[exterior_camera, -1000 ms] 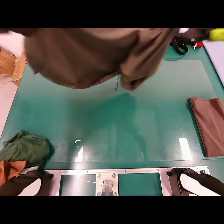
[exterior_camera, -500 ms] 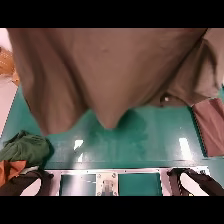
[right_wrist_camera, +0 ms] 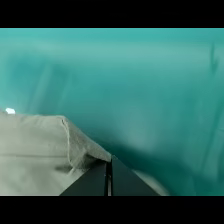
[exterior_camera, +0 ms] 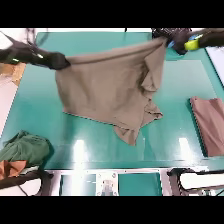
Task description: Fold the shirts.
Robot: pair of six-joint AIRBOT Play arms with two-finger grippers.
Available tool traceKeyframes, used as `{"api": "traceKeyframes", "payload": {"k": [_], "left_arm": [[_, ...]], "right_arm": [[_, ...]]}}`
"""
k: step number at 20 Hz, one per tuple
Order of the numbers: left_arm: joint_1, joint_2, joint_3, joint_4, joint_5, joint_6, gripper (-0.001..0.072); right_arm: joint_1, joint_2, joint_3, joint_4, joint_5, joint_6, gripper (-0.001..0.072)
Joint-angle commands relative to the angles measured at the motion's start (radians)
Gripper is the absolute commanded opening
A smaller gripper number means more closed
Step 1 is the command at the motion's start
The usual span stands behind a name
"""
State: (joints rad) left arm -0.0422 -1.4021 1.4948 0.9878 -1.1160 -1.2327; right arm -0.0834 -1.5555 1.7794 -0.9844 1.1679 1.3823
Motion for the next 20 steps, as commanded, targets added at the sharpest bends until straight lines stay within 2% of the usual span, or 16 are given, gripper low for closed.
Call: {"api": "traceKeyframes", "payload": {"k": [1, 4, 5, 6, 7, 8, 9, 11, 14, 17, 20], "left_arm": [[0.000, -0.214, -0.036, -0.031, 0.122, 0.004, 0.0024], [0.000, -0.300, -0.036, -0.056, 0.235, -0.001, 0.0029], [0.002, -0.301, -0.035, -0.052, 0.248, -0.001, 0.0304], [0.009, -0.301, -0.021, -0.051, 0.236, -0.009, 0.0667], [0.026, -0.301, 0.004, -0.050, 0.192, -0.023, 0.0707], [0.051, -0.301, 0.037, -0.048, 0.126, -0.023, 0.0708], [0.086, -0.301, 0.074, -0.047, 0.038, -0.024, 0.0708], [0.161, -0.301, 0.130, -0.047, -0.130, -0.028, 0.0708], [0.251, -0.301, 0.121, -0.003, -0.323, -0.035, 0.0708], [0.285, -0.301, 0.034, 0.041, -0.358, -0.027, 0.0707], [0.286, -0.301, -0.120, 0.040, -0.298, 0.010, 0.0707]], "right_arm": [[0.045, -0.254, 0.001, 0.007, -0.036, -0.006, 0.0016], [0.048, -0.357, 0.001, 0.006, -0.060, 0.003, 0.0018], [0.034, -0.360, 0.001, 0.003, -0.054, 0.025, 0.0054], [0.009, -0.352, 0.012, 0.003, -0.027, 0.062, 0.0271], [-0.022, -0.343, 0.030, 0.003, 0.017, 0.088, 0.0420], [-0.061, -0.327, 0.045, 0.003, 0.072, 0.092, 0.0429], [-0.105, -0.302, 0.046, 0.003, 0.122, 0.092, 0.0399], [-0.185, -0.247, 0.015, 0.002, 0.216, 0.091, 0.0281], [-0.281, -0.111, -0.192, -0.014, 0.261, 0.091, 0.0280], [-0.352, 0.070, -0.504, -0.031, 0.195, 0.091, 0.0262], [-0.410, 0.242, -0.793, -0.030, 0.093, 0.092, 0.0224]]}}
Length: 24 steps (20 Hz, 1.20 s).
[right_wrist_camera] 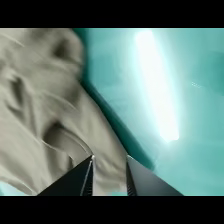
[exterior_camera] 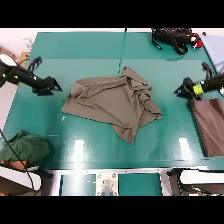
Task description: Fold the shirts.
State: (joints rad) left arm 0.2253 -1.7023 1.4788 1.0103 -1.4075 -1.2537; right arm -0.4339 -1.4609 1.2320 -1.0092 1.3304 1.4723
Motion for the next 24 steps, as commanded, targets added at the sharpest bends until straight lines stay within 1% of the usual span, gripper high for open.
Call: {"api": "traceKeyframes", "payload": {"k": [1, 3, 4, 5, 6, 7, 8, 9, 10, 11, 12, 13, 15, 17, 19, 20, 21, 22, 24], "left_arm": [[0.019, -0.002, -0.154, 0.018, 0.035, 0.033, 0.0707], [0.019, -0.002, -0.223, -0.005, 0.106, 0.068, 0.0707], [0.016, -0.002, -0.246, -0.043, 0.122, 0.095, 0.0707], [0.013, -0.006, -0.264, -0.081, 0.123, 0.122, 0.0706], [0.007, -0.013, -0.277, -0.107, 0.116, 0.138, 0.0706], [-0.004, -0.019, -0.283, -0.114, 0.117, 0.139, 0.0706], [-0.018, -0.029, -0.284, -0.118, 0.116, 0.140, 0.0705], [-0.033, -0.037, -0.284, -0.131, 0.117, 0.148, 0.0610], [-0.049, -0.045, -0.284, -0.158, 0.118, 0.172, 0.0379], [-0.063, -0.047, -0.284, -0.182, 0.117, 0.199, 0.0183], [-0.073, -0.047, -0.280, -0.188, 0.112, 0.220, 0.0026], [-0.080, -0.047, -0.270, -0.187, 0.105, 0.215, 0.0024], [-0.078, -0.046, -0.242, -0.176, 0.082, 0.200, 0.0023], [-0.078, -0.046, -0.207, -0.158, 0.054, 0.164, 0.0023], [-0.078, -0.046, -0.175, -0.151, 0.039, 0.140, 0.0023], [-0.078, -0.046, -0.162, -0.151, 0.035, 0.126, 0.0023], [-0.078, -0.042, -0.151, -0.150, 0.029, 0.123, 0.0023], [-0.078, -0.032, -0.140, -0.150, 0.023, 0.117, 0.0023], [-0.078, 0.015, -0.098, -0.135, -0.003, 0.115, 0.0022]], "right_arm": [[-0.071, 0.195, -0.326, -0.005, -0.093, 0.002, 0.0224], [-0.073, 0.267, -0.459, -0.005, -0.131, 0.001, 0.0240], [-0.072, 0.286, -0.511, -0.004, -0.145, 0.001, 0.0311], [-0.072, 0.292, -0.550, -0.001, -0.153, 0.001, 0.0350], [-0.072, 0.292, -0.587, 0.006, -0.164, 0.000, 0.0384], [-0.072, 0.292, -0.619, 0.006, -0.178, -0.002, 0.0386], [-0.071, 0.292, -0.649, 0.011, -0.197, -0.015, 0.0417], [-0.069, 0.292, -0.674, 0.025, -0.220, -0.018, 0.0452], [-0.061, 0.291, -0.696, 0.037, -0.255, -0.018, 0.0453], [-0.046, 0.290, -0.711, 0.051, -0.289, -0.018, 0.0453], [-0.021, 0.283, -0.719, 0.080, -0.323, -0.019, 0.0453], [0.012, 0.271, -0.719, 0.117, -0.349, -0.027, 0.0453], [0.098, 0.233, -0.717, 0.250, -0.407, -0.080, 0.0453], [0.180, 0.181, -0.705, 0.373, -0.448, -0.131, 0.0453], [0.250, 0.119, -0.680, 0.431, -0.449, -0.161, 0.0450], [0.278, 0.091, -0.664, 0.433, -0.447, -0.169, 0.0355], [0.293, 0.077, -0.652, 0.431, -0.439, -0.175, 0.0119], [0.292, 0.076, -0.636, 0.425, -0.412, -0.178, 0.0019], [0.250, 0.088, -0.563, 0.398, -0.303, -0.193, 0.0018]]}}
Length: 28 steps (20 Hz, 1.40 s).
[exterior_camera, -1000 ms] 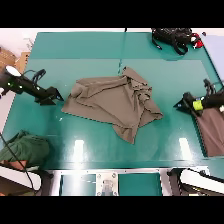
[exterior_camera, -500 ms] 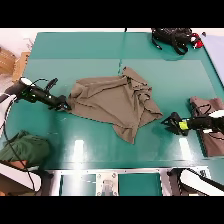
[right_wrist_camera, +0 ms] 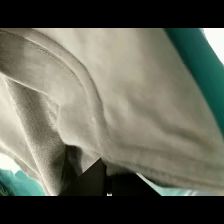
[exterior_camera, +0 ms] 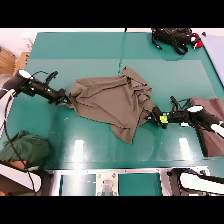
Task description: Fold the shirts.
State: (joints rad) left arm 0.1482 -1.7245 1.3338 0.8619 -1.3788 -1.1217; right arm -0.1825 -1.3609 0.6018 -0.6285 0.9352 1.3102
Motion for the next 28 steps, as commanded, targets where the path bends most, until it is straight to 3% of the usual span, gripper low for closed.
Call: {"api": "traceKeyframes", "payload": {"k": [1, 7, 15, 18, 22, 28], "left_arm": [[-0.001, 0.074, 0.076, 0.029, -0.035, -0.033, 0.0022], [-0.001, 0.436, 0.376, -0.033, -0.009, -0.056, 0.0022], [-0.001, 0.843, 0.733, 0.031, 0.161, -0.047, 0.0023], [-0.001, 0.881, 0.733, 0.147, 0.171, -0.056, 0.0022], [-0.001, 0.858, 0.629, 0.170, 0.178, -0.059, 0.0022], [-0.014, 0.626, 0.385, 0.114, 0.174, -0.054, 0.0023]], "right_arm": [[-0.036, 0.009, 0.115, 0.008, 0.149, -0.026, 0.0018], [-0.224, 0.247, 0.624, 0.007, 0.391, 0.054, 0.0018], [-0.344, 0.483, 1.222, 0.006, 0.391, 0.127, 0.0018], [-0.363, 0.525, 1.290, -0.047, 0.311, 0.127, 0.0018], [-0.362, 0.495, 1.277, -0.079, 0.284, 0.126, 0.0018], [-0.285, 0.299, 1.043, -0.080, 0.266, 0.062, 0.0018]]}}
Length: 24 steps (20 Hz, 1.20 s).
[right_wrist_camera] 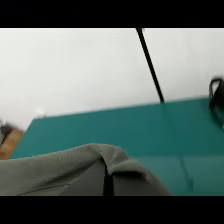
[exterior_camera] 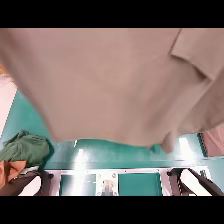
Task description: Fold the shirts.
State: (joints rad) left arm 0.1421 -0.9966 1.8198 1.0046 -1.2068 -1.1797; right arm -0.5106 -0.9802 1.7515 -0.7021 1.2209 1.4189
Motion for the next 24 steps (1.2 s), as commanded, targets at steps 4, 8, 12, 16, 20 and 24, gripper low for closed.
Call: {"api": "traceKeyframes", "payload": {"k": [4, 8, 12, 16, 20, 24], "left_arm": [[-0.107, -0.401, -0.203, -0.031, 0.047, 0.037, 0.0023], [-0.156, -0.668, -0.200, -0.035, 0.211, 0.016, 0.0023], [-0.156, -0.767, -0.199, -0.048, 0.367, 0.002, 0.0023], [-0.156, -0.794, -0.192, -0.054, 0.410, 0.002, 0.0023], [-0.156, -0.792, -0.178, -0.018, 0.263, 0.002, 0.0023], [-0.156, -0.792, -0.171, 0.056, 0.018, -0.037, 0.0023]], "right_arm": [[0.153, -0.283, -0.368, -0.013, -0.202, -0.124, 0.0018], [0.196, -0.575, -0.412, 0.005, -0.354, -0.145, 0.0018], [0.195, -0.800, -0.283, 0.021, -0.388, -0.145, 0.0018], [0.193, -0.935, -0.098, 0.020, -0.385, -0.145, 0.0018], [0.159, -0.940, -0.020, -0.044, -0.220, -0.145, 0.0018], [0.108, -0.938, 0.030, -0.148, 0.062, -0.148, 0.0018]]}}
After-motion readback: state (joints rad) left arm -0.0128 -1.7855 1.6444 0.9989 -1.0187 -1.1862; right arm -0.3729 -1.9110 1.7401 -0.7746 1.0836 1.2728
